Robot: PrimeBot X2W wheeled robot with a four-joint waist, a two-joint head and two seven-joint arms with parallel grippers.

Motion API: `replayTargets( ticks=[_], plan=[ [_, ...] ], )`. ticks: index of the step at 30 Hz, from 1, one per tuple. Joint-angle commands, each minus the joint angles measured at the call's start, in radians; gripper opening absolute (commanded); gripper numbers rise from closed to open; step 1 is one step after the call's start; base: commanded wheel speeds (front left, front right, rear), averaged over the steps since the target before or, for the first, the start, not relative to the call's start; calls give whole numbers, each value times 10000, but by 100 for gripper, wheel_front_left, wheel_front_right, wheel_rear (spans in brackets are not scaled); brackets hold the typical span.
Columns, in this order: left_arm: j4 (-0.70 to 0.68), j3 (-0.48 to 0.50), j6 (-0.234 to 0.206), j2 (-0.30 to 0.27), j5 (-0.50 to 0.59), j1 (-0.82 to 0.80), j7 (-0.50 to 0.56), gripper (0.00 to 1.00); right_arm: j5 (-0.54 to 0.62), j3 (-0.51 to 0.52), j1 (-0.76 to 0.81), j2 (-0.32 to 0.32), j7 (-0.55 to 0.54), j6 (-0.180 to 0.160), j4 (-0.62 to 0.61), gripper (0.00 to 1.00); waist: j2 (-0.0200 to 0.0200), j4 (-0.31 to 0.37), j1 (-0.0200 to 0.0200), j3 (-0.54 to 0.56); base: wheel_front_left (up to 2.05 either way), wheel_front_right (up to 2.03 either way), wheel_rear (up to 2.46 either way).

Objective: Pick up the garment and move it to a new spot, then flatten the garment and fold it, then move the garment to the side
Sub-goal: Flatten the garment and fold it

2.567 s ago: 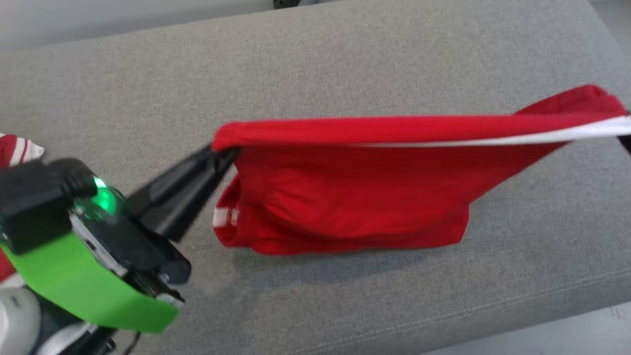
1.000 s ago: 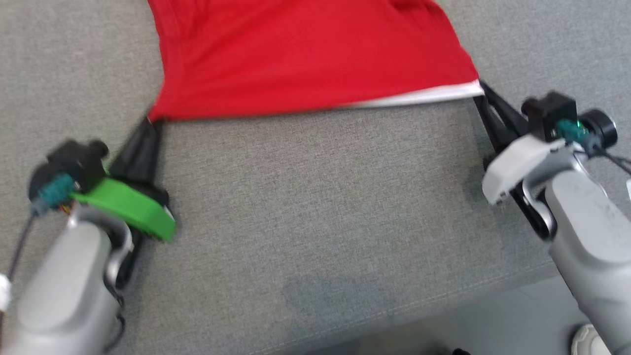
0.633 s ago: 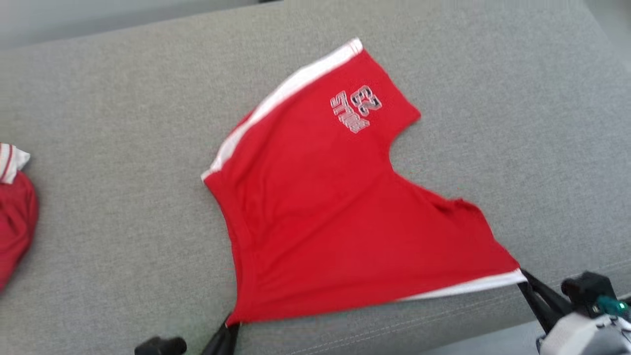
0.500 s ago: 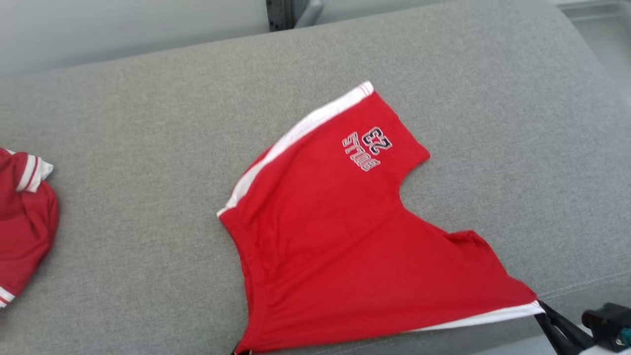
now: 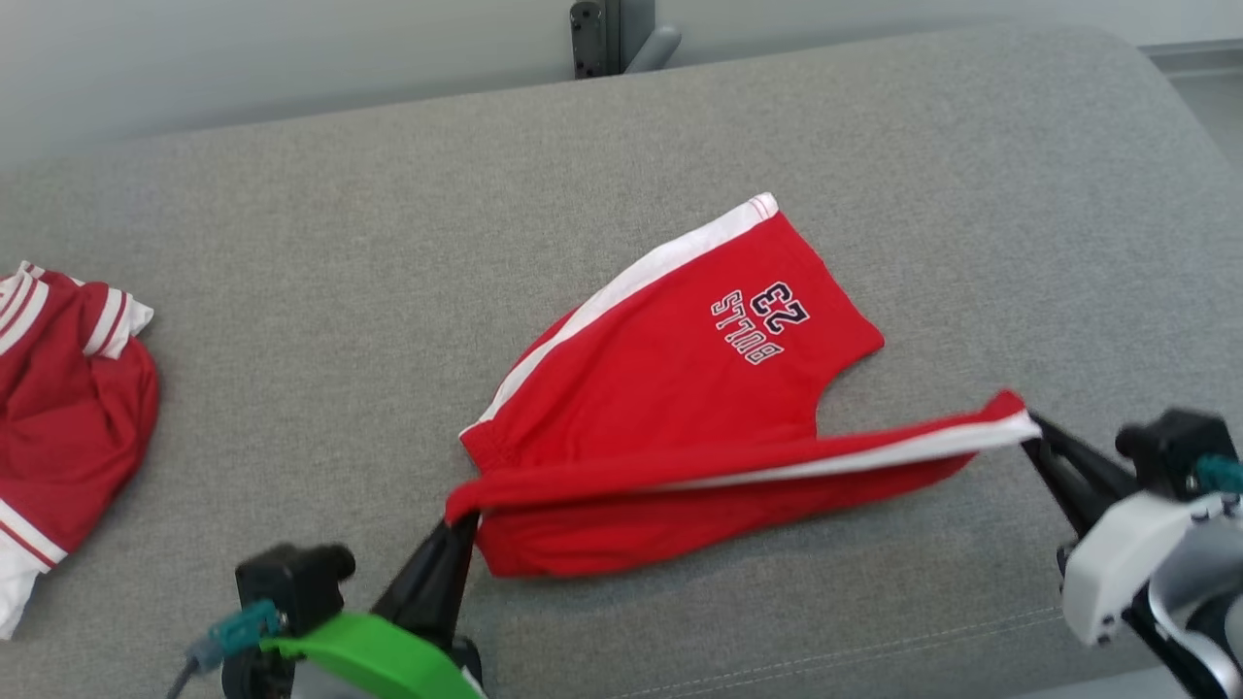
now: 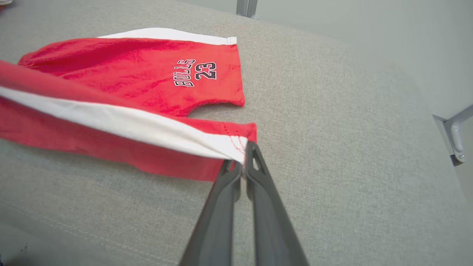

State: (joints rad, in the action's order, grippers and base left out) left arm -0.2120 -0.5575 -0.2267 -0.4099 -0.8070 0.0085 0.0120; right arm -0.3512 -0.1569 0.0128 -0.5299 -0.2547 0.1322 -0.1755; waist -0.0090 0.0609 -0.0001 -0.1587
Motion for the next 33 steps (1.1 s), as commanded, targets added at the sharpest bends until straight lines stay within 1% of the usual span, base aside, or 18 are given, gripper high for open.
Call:
replayTargets(
  ticks=[1, 3, 4, 6, 7, 9, 10, 12, 16, 19, 24, 27, 31, 33],
  plan=[
    [-19, 98, -79, 36, 90, -378, 43, 0, -73, -51, -407, -51, -71, -27, 125, 0, 90, -148, 1, -1329, 0, 0, 0],
    [9, 279, -357, 65, 290, -1119, 277, 0, -47, -526, -1632, -256, -267, -26, 449, 0, 90, -228, 1, -1873, 0, 0, 0],
    [37, 315, -473, 91, 392, -1464, 414, 0, -199, -791, -2249, -220, -370, -24, 683, 0, 90, -250, 1, -2121, 0, 0, 0],
    [52, 430, -663, 329, 247, -2070, 688, 0, -178, -1400, -3510, -365, -570, -26, 1181, 0, 90, -332, 1, -2581, 0, 0, 0],
    [92, 490, -723, 395, 219, -2385, 782, 0, -351, -1697, -4039, -311, -670, -24, 1531, 0, 90, -396, 1, -2768, 0, 0, 0],
    [257, 577, -792, 624, 160, -2935, 908, 0, -474, -2258, -5082, -387, -827, -24, 2175, 0, 90, -607, 1, -3100, 0, 0, 0],
    [388, 549, -781, 642, 271, -3178, 996, 0, -509, -2523, -5601, -478, -884, -24, 2483, 0, 90, -721, 1, -3265, 0, 0, 0],
    [689, 569, -787, 764, 369, -3621, 994, 0, -711, -2965, -6503, -427, -938, -24, 3128, 0, 90, -904, 1, -3507, 0, 0, 0],
    [1360, 486, -630, 1050, 408, -4331, 950, 0, -846, -3767, -8070, -439, -852, -24, 4340, 0, 90, -1205, 1, -3754, 0, 0, 0],
    [1781, 409, -528, 1241, 417, -4662, 898, 0, -990, -4301, -8965, -270, -711, -24, 5137, 0, 90, -1378, 1, -3800, 0, 0, 0],
    [2139, 390, -482, 1447, 456, -4993, 729, 0, -1262, -4892, -10045, -290, -417, -24, 6186, 0, 90, -1598, 1, -3864, 0, 0, 0],
    [2213, 334, -435, 1511, 437, -5067, 727, 0, -1345, -5169, -10537, -354, -246, -24, 6624, 0, 90, -1666, 1, -3875, 0, 0, 0],
    [2348, 205, -361, 1577, 334, -5022, 822, 0, -1575, -5639, -10900, -286, -234, -24, 7091, 0, 90, -1638, 1, -3868, 0, 0, 0],
    [2380, 102, -248, 1602, 263, -4962, 905, 0, -1695, -5847, -11029, -240, -169, -24, 7233, 0, 90, -1599, 1, -3858, 0, 0, 0]
  ],
)
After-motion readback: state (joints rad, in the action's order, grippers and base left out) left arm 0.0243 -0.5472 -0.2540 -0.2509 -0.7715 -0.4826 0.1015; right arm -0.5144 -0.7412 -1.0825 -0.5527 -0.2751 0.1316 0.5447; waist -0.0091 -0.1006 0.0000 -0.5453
